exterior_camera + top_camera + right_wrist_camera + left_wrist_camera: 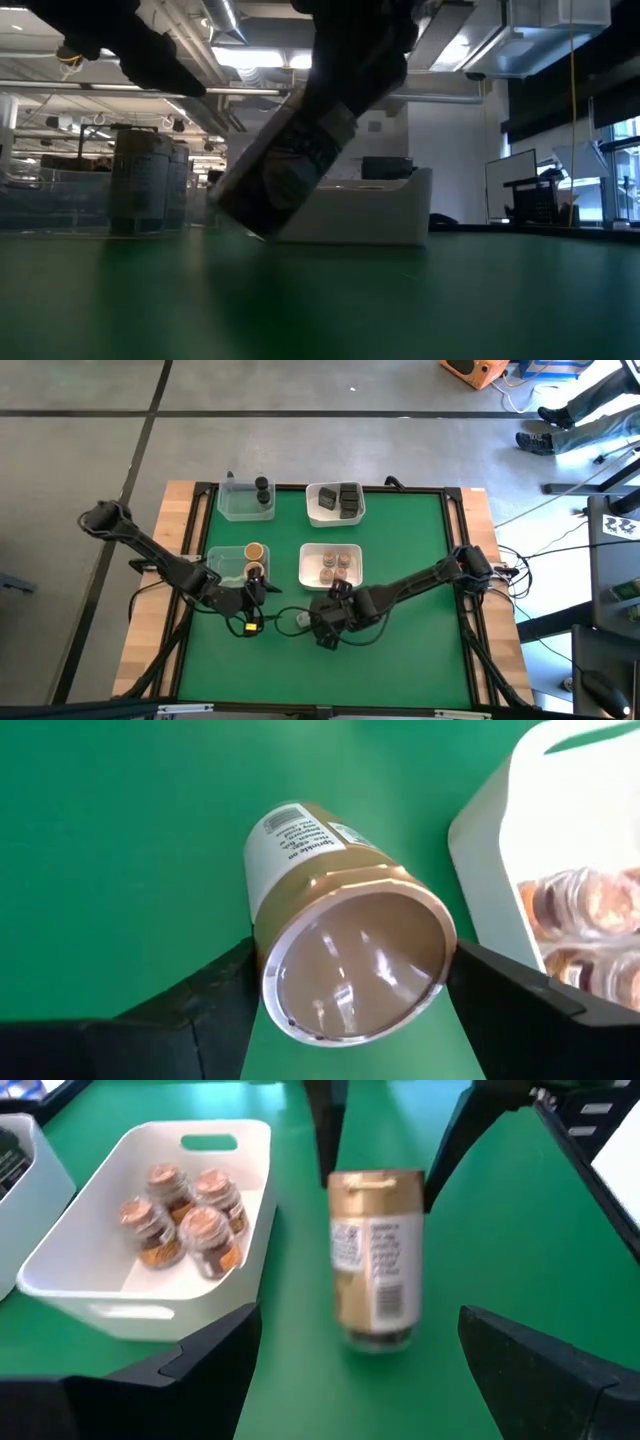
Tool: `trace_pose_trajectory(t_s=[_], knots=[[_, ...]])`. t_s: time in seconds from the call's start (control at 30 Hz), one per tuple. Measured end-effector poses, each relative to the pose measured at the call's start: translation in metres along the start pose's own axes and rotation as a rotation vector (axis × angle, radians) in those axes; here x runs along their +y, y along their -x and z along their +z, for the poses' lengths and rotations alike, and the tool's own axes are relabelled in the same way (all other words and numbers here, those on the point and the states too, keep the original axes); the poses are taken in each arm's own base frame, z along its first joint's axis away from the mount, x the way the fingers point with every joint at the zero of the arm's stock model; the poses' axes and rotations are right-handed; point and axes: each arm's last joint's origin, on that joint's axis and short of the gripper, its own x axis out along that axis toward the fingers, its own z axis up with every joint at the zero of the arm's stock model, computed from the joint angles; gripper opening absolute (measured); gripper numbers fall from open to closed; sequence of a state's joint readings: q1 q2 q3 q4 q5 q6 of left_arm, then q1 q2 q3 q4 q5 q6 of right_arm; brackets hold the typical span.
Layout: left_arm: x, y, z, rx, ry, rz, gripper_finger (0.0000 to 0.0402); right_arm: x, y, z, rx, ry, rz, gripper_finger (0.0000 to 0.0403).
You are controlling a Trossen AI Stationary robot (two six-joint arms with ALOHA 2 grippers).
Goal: Sort spices by type
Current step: Move the light brown seasoning bottle to the center of the table
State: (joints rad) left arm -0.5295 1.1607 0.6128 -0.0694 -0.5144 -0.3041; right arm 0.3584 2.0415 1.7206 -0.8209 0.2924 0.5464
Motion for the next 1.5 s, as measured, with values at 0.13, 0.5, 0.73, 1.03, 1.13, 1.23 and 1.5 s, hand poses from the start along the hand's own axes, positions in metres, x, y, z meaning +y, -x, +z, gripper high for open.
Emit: trace_pose_trajectory(t_s=[0.13,0.5,0.73,1.03,1.13,1.23,1.5], knots=[[-0.006,-0.011,-0.002,-0.011,-0.01,-0.005,0.0322,-0.002,-0.001,0.004,-0.021,-0.004,0.005,0.0289],[-0.018,-0.04,-0.02,0.045,0.012,0.008,0.0284,-0.004,-0.002,0.004,-0.018,0.023,-0.001,0.0289],[-0.019,-0.056,-0.029,0.094,0.026,-0.015,0.0157,-0.004,-0.002,0.005,-0.028,0.038,-0.007,0.0289],[-0.023,-0.081,-0.044,0.109,-0.015,-0.008,0.0042,-0.001,-0.001,0.009,-0.067,0.034,0.02,0.0289],[-0.023,-0.086,-0.047,0.106,-0.018,-0.005,0.0028,0.0,-0.001,0.01,-0.078,0.03,0.025,0.0289],[-0.023,-0.087,-0.047,0.103,-0.02,-0.006,0.0024,0.001,-0.001,0.013,-0.111,0.037,0.04,0.0289],[-0.023,-0.087,-0.047,0.102,-0.034,-0.006,0.0066,0.005,-0.003,0.018,-0.163,0.063,0.065,0.0289]])
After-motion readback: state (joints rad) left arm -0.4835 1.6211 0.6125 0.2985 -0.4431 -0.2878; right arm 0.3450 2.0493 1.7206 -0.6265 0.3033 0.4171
